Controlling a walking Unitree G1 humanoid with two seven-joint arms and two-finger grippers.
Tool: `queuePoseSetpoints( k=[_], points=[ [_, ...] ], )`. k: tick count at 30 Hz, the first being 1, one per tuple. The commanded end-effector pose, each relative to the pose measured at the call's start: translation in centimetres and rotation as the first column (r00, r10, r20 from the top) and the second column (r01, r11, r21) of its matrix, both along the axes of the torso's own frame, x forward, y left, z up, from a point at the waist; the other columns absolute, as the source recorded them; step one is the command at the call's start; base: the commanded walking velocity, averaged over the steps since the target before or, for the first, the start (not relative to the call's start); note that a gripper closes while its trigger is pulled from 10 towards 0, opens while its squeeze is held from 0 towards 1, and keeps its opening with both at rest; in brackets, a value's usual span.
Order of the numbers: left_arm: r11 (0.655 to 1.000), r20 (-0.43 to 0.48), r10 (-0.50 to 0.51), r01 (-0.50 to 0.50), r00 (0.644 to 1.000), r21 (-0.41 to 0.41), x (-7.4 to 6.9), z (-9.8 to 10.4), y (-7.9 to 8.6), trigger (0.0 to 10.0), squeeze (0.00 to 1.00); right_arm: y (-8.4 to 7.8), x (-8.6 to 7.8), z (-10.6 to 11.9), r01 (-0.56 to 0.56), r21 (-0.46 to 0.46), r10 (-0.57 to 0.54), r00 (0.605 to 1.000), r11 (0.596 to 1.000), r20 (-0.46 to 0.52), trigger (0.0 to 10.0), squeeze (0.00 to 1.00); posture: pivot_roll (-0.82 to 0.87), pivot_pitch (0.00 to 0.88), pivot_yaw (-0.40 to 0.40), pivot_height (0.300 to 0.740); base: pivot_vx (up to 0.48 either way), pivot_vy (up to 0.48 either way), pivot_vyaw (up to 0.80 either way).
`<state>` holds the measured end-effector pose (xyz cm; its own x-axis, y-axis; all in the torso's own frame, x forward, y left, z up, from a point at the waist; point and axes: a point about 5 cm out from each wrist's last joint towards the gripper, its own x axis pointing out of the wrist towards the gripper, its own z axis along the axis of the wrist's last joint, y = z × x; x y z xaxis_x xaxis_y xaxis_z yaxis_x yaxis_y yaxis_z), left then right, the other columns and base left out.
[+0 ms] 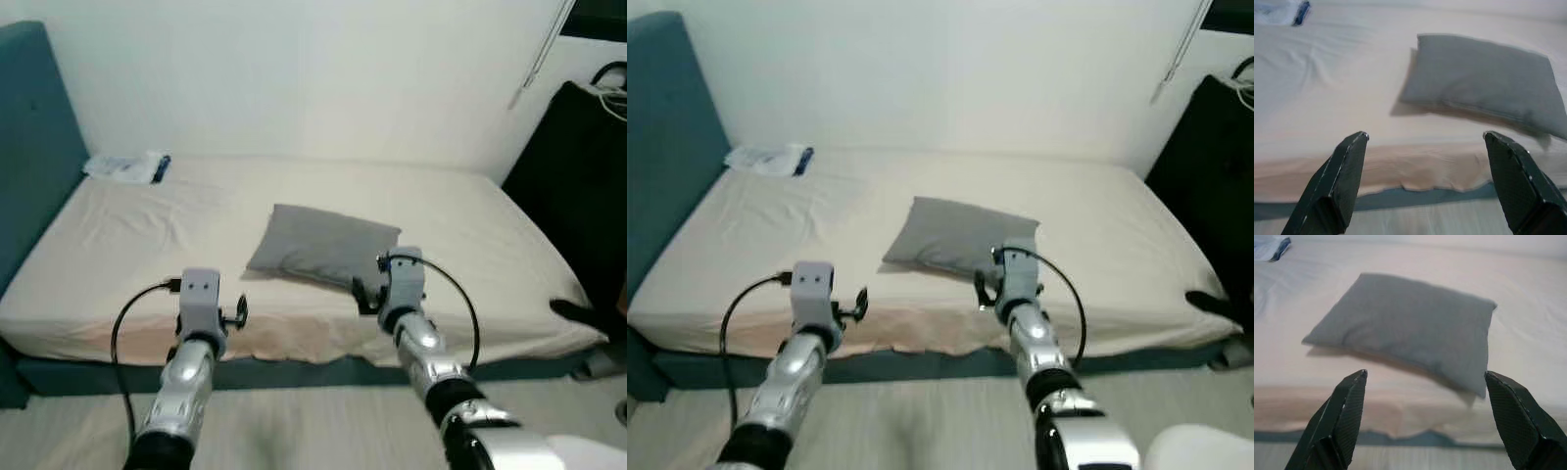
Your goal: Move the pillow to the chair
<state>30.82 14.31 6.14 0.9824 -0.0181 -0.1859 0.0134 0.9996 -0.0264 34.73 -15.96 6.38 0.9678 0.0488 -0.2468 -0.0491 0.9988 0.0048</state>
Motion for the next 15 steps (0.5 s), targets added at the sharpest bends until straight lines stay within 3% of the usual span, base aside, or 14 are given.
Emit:
queuePoseSetpoints(
  k=[1, 6, 15],
  points=[
    [1.0, -0.009, 0.029, -0.029, 1.0, 0.011, -0.36, -0.31, 1.05, 10.0, 0.0, 1.15, 0.21, 0.25, -0.028, 0.008, 0.028, 1.0, 1.0, 0.009, 10.0, 0.0, 0.02, 0.0, -0.087, 0.74, 0.446, 0.0, 0.0],
    [1.0, -0.007, 0.027, -0.027, 1.0, 0.01, -0.36, -0.29, 1.1, 10.0, 0.0, 1.3, 0.31, 0.43, -0.033, 0.01, 0.033, 0.999, 0.999, 0.019, 10.0, 0.0, 0.02, 0.0, -0.085, 0.74, 0.439, 0.0, 0.0],
    [1.0, -0.005, 0.02, -0.02, 1.0, 0.015, -0.31, -0.18, 1.18, 10.0, 0.0, 1.31, 0.27, 0.35, -0.026, 0.007, 0.026, 1.0, 1.0, 0.015, 10.0, 0.0, 0.02, 0.0, -0.083, 0.74, 0.432, 0.0, -0.69]
  ],
)
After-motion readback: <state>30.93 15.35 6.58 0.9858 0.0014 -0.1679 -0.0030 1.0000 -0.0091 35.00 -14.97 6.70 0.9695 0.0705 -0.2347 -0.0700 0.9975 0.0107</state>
